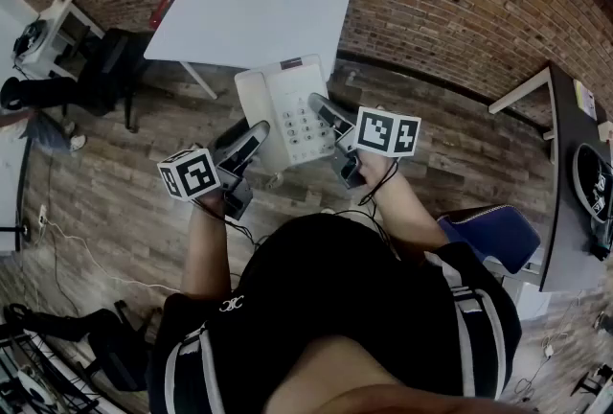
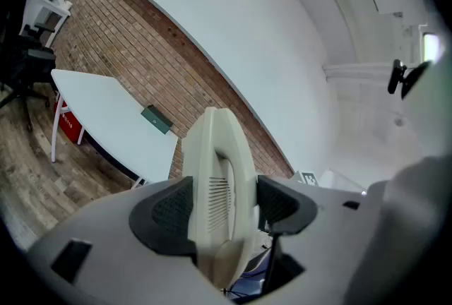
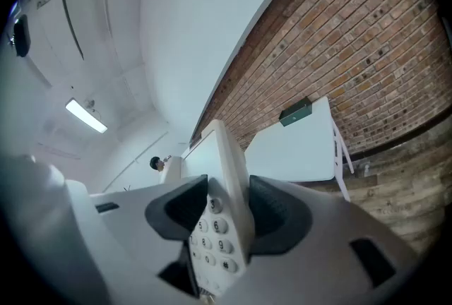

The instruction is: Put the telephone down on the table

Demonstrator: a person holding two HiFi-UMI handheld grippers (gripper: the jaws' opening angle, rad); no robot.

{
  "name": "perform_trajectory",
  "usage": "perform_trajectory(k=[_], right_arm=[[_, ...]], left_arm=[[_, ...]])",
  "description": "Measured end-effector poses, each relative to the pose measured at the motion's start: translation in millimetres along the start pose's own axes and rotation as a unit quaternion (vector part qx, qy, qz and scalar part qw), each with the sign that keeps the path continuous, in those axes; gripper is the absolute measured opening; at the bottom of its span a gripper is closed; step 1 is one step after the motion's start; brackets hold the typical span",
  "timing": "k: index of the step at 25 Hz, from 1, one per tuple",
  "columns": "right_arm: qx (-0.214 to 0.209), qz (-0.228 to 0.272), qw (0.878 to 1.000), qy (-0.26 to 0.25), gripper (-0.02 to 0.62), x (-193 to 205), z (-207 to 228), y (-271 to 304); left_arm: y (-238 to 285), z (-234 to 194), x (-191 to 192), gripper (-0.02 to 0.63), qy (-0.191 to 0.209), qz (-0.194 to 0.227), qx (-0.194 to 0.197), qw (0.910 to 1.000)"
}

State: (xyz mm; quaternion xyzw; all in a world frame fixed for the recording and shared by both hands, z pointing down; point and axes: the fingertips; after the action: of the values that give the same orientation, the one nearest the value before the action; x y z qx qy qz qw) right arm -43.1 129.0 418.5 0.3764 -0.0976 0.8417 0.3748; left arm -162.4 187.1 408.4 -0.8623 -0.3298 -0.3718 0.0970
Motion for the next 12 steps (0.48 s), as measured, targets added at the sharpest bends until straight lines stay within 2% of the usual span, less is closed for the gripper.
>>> perform_trajectory(k=[12], right_arm=[[0.004,-0.001,1.000,0.000,0.172,7.8,-7.8,-21.4]], left_arm=[[-12.5,15.7,13.7,0.285,-0.008,0.001,0.005,1.0000]])
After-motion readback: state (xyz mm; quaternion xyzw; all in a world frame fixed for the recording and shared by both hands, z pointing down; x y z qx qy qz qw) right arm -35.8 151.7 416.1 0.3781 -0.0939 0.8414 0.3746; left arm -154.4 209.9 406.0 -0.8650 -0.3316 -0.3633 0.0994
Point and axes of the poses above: the fingertips, and each gripper's own axes: y forward along the fingers, z to its right, x out of its underside, and after that the axes turned 10 degrees about z, right-handed
